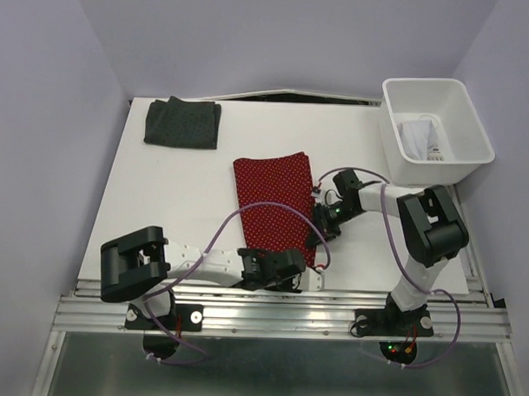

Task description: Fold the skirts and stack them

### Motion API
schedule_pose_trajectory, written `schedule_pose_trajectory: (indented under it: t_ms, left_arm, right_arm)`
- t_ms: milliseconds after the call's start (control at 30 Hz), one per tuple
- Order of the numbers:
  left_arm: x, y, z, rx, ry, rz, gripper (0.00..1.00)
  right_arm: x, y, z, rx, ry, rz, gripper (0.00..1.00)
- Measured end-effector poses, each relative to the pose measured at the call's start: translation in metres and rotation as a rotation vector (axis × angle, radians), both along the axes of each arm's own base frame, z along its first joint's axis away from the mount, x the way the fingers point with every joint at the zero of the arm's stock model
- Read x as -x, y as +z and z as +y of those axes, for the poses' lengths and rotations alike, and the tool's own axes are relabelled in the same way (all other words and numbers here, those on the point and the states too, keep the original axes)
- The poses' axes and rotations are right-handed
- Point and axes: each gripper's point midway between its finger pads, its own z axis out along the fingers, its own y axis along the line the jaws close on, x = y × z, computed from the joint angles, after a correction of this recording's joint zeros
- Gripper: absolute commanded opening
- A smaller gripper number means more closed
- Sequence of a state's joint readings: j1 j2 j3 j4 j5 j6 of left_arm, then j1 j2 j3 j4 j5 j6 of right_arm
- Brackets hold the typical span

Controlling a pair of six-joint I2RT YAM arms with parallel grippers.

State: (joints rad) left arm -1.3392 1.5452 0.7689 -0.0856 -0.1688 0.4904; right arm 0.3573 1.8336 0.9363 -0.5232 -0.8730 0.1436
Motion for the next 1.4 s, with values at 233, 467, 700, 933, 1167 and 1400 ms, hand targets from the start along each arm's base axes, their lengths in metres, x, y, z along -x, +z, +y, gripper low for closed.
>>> schedule_pose_trajectory:
  t_ms: [233,467,700,933,1167,1400]
  left_arm:
    - [-0.013,-0.004,0.024,-0.026,-0.007,-0.013,0.23]
    - [-0.049,-0.005,0.077,-0.092,0.027,-0.044,0.07]
    - [-0.105,0.007,0.189,-0.213,0.1,-0.275,0.79]
    - [-0.145,0.061,0.243,-0.17,0.278,-0.454,0.98]
    - [-0.193,0.157,0.259,0.151,0.632,-0.406,0.81]
    - [-0.222,0.147,0.241,0.384,0.806,0.007,0.68]
  right_arm:
    - [-0.06,0.073,0.006,-0.057,-0.031,-0.304,0.52]
    - [-0.145,0.12,0.021,-0.059,-0.041,-0.568,0.43]
    - [-0.234,0.046,0.041,0.016,-0.036,-0.569,0.4]
    - [-0.265,0.009,0.042,0.076,-0.04,-0.576,0.33]
    - [-0.228,0.005,0.025,0.118,-0.019,-0.555,0.31]
    - [-0.139,0.004,0.022,0.093,0.046,-0.418,0.41]
